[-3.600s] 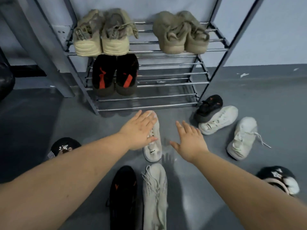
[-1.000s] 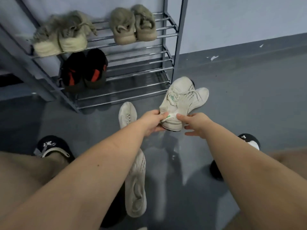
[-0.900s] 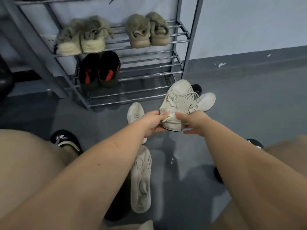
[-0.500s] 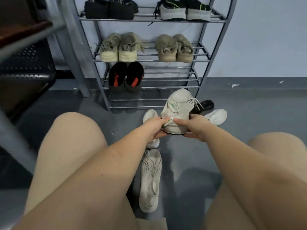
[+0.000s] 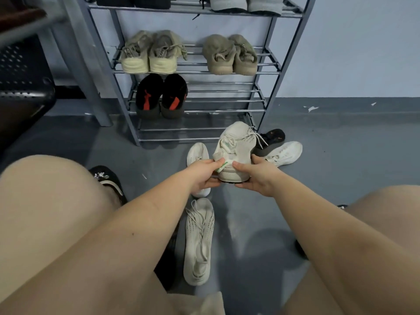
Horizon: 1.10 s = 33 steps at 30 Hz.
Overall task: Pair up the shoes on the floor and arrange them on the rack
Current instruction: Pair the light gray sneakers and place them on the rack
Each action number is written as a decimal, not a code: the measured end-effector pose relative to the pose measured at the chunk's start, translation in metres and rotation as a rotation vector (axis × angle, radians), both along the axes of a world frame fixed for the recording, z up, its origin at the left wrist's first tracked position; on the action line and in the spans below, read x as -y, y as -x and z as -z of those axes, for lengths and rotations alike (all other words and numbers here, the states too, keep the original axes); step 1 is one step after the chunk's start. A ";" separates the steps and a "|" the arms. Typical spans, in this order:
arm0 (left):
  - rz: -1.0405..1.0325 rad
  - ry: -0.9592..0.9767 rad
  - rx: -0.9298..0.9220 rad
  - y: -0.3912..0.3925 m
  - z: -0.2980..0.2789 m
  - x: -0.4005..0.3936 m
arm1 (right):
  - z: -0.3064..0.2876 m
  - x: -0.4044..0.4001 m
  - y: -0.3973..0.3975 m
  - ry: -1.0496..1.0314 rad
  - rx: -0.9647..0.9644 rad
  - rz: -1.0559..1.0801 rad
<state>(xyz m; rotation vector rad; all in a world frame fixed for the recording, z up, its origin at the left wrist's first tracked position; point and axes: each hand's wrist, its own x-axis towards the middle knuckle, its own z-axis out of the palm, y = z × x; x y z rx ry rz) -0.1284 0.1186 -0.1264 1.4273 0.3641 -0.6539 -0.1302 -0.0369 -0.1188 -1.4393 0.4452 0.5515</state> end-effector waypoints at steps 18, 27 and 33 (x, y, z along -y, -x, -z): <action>0.160 -0.341 -0.106 0.030 0.098 -0.049 | 0.104 0.007 0.048 -0.062 -0.294 0.088; 0.203 -0.433 -0.168 0.053 0.133 -0.049 | 0.128 0.016 0.070 0.031 -0.336 0.139; 0.298 -0.527 -0.178 0.070 0.149 -0.051 | 0.138 0.012 0.086 0.131 -0.341 0.034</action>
